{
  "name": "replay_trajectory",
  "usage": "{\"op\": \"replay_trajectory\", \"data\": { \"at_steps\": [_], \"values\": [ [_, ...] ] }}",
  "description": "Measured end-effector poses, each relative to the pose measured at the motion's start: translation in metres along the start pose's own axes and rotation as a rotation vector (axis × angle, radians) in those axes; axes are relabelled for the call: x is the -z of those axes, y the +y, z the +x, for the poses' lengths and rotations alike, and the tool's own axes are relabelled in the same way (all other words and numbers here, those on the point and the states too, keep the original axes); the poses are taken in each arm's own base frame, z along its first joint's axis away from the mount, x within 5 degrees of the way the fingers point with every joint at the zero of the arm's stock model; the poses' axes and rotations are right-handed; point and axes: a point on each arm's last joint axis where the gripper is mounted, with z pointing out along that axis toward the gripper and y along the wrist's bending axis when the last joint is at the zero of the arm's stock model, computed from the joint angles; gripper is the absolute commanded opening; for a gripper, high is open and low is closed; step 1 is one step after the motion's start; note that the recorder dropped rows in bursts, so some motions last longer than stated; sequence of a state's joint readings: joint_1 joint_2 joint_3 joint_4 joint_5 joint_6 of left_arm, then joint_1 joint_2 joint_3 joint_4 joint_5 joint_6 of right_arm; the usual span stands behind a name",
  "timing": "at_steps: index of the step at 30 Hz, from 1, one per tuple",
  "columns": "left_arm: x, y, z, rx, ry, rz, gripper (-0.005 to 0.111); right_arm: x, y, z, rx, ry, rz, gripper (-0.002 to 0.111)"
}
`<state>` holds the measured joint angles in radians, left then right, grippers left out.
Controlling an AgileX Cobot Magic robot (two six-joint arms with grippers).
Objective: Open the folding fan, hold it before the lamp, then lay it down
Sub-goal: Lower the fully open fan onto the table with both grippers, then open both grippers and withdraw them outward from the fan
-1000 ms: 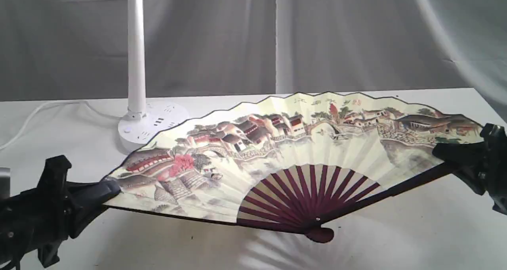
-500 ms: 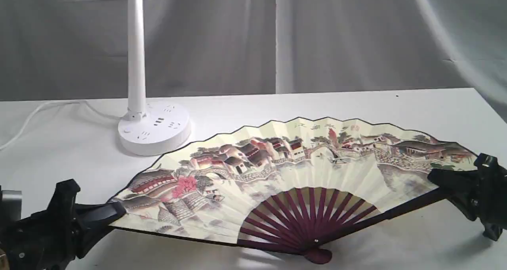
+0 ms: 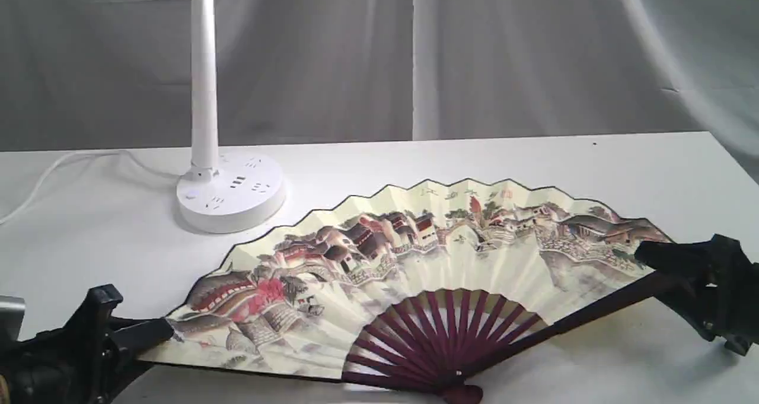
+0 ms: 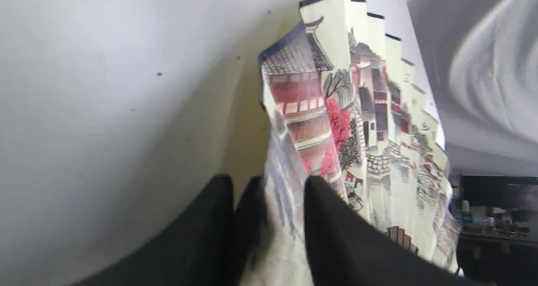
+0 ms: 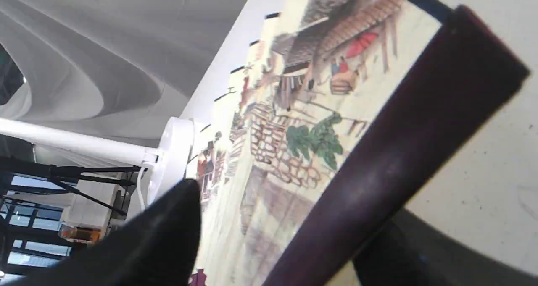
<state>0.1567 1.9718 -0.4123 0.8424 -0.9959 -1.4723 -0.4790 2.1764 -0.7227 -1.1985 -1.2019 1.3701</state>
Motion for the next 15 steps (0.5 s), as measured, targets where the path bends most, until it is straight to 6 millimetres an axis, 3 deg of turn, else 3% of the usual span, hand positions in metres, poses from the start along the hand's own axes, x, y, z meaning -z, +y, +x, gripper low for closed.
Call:
{"op": "replay_trajectory", "data": {
  "at_steps": [2, 6, 15],
  "values": [
    [0.0, 0.0002, -0.0004, 0.0, -0.004, -0.002, 0.057, 0.0, -0.0001, 0.0005, 0.004, 0.006, 0.001, 0.075],
    [0.0, 0.0002, -0.0005, -0.002, -0.005, -0.002, 0.073, 0.0005, 0.0006, -0.0003, 0.019, 0.014, 0.016, 0.083],
    [0.0015, 0.0017, -0.0025, -0.032, -0.014, -0.013, 0.075, 0.0082, 0.0083, -0.001, 0.096, 0.122, 0.141, 0.084]
  ]
}}
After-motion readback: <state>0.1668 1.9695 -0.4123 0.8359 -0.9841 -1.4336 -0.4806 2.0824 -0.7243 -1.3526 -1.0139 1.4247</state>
